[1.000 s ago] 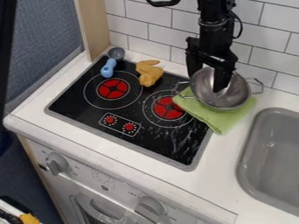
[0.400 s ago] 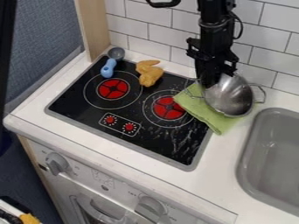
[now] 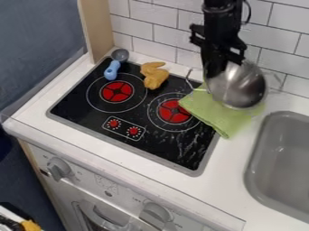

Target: Put the pot to the left burner

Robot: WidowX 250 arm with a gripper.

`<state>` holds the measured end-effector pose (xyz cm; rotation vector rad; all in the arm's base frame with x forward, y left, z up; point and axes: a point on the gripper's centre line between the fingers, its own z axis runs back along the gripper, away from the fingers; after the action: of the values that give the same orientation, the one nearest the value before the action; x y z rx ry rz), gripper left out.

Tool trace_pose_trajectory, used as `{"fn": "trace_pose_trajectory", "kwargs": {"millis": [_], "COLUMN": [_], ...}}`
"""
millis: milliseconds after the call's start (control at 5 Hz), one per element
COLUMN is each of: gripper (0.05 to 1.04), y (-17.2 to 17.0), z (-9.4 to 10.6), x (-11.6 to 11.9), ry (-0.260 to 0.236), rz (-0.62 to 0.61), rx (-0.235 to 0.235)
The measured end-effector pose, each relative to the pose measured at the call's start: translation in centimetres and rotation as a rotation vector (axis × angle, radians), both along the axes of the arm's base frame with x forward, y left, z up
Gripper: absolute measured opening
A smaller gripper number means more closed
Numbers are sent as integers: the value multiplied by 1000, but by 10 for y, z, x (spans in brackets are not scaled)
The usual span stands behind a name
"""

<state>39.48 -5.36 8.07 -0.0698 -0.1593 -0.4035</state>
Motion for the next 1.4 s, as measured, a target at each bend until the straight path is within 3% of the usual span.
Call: {"fn": "trace_pose_trajectory", "kwargs": {"millis": [200, 400, 600, 800, 1000, 1200, 1400], "gripper": [69, 69, 69, 69, 69, 69, 96], "y": [31, 83, 122, 175, 216, 242, 241], "z": [30, 32, 11, -3, -29, -36, -42], "x": [-21, -59, -88, -106, -107, -104, -104], "ry": [-29, 12, 74, 72, 143, 142, 166], "rz": [91, 260, 464, 646, 696, 726, 730], "rx": [35, 94, 97, 67, 54, 69, 60]}}
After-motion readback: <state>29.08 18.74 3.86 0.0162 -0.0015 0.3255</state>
